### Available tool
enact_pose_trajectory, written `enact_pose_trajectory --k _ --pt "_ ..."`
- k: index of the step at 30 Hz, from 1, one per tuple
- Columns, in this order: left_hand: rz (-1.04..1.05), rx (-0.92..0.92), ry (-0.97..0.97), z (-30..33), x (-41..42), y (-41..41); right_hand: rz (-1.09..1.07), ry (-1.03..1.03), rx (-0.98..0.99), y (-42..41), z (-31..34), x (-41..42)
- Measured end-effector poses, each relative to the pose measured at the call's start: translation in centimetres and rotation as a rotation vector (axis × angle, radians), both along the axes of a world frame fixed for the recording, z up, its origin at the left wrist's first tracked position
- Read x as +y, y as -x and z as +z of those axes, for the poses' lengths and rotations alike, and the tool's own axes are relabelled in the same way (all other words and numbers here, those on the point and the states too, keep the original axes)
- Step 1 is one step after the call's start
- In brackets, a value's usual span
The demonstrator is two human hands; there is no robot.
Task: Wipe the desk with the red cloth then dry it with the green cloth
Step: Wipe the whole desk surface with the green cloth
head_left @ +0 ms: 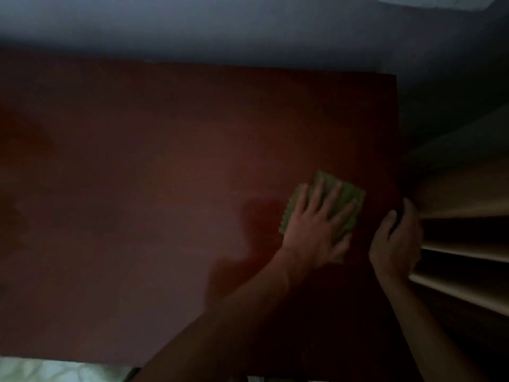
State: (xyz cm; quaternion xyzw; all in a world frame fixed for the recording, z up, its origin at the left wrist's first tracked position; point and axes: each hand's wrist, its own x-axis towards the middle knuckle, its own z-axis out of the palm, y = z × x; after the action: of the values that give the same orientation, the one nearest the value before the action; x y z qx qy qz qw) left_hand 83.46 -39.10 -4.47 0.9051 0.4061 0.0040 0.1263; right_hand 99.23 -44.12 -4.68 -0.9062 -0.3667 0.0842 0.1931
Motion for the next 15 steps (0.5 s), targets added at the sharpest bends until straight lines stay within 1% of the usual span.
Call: enact_pose_trajectory --k 1,2,4,7,9,11,13,15 --pt "-0.04 0.0 -0.003 0.0 -0.2 1.2 0.103 -0.03 -0.055 0.2 0.0 -0.2" --pt "-0.026 -0.02 -0.011 -0.2 0.3 3.3 0.205 -0.031 -0.105 0.7 0.1 -0.3" --pt "0.1 -0.054 -0.017 -0.8 2.3 9.6 0.359 0.021 -0.157 2.5 0.2 0.1" --pt "0.409 -0.002 -0.038 -1.6 6.4 22.7 0.518 0.099 -0.167 7.6 0.0 2.3" --pt "0.614 0.076 -0.065 -1.6 8.7 32.5 0.57 0.108 -0.171 11.5 -0.2 4.5" --pt "0.836 0.15 -0.051 -1.3 10.0 41.8 0.605 0.11 -0.179 15.5 -0.4 6.6" --pt "1.061 0.195 -0.017 -0.9 10.2 48.3 0.643 0.113 -0.205 19.8 -0.5 8.1" --pt "1.205 0.219 -0.013 -0.6 10.2 50.5 0.655 0.136 -0.235 23.8 -0.7 8.9"
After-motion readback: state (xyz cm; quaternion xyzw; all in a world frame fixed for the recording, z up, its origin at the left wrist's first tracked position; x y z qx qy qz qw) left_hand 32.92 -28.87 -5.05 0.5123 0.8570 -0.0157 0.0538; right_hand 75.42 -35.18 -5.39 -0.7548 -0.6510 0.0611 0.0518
